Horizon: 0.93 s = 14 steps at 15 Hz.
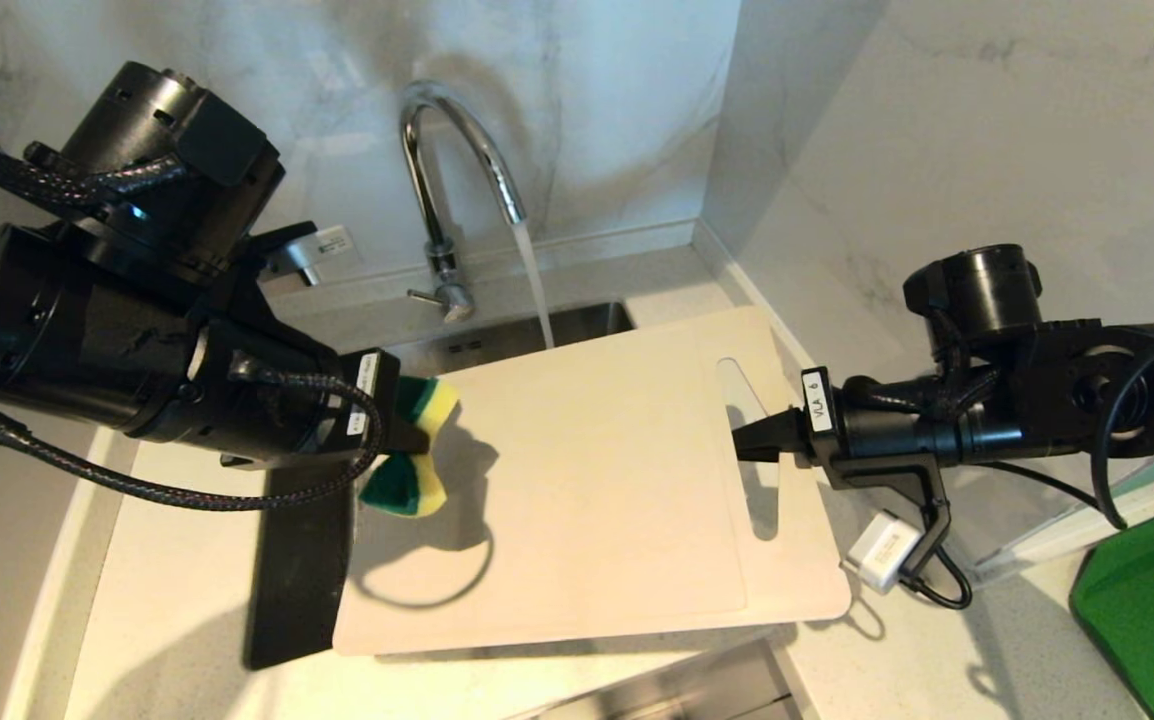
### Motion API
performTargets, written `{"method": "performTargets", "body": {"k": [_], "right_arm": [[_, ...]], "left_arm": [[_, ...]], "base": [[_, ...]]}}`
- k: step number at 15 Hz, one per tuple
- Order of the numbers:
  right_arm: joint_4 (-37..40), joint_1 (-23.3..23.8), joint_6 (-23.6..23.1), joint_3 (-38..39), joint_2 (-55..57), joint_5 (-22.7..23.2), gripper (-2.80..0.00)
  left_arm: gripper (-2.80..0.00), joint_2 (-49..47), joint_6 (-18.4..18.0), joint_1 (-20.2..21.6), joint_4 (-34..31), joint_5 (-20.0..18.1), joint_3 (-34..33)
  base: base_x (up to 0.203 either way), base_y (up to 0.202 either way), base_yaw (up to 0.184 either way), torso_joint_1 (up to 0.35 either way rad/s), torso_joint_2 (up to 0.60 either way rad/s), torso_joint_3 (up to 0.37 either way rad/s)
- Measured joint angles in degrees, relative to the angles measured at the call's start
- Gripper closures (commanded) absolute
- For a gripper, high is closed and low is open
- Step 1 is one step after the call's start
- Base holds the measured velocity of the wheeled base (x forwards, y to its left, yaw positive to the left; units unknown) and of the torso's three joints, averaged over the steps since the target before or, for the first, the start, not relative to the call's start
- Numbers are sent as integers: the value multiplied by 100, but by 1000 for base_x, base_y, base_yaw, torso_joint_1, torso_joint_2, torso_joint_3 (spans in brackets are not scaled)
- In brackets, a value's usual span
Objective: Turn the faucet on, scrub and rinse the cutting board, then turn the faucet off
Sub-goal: Scrub the cutting board underwater, then put down the cutting board
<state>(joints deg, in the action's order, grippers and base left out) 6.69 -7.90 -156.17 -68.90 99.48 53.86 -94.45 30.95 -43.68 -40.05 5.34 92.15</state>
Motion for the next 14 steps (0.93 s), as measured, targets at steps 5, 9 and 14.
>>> {"method": "performTargets", "body": {"k": [5,9,14], "right_arm": [[11,3,5,35,2,-50,0],[28,0,59,33,-74,-30,0],[30,-17,88,24,-107,-30,0]], "left_arm": [[0,120,-22,146,-24,-2,-201],[0,409,-17,308,-20,24,-301],[0,920,-49,443,-151,181,-752]], "base": [[0,0,0,0,0,0],[0,0,0,0,0,0],[0,0,0,0,0,0]]}}
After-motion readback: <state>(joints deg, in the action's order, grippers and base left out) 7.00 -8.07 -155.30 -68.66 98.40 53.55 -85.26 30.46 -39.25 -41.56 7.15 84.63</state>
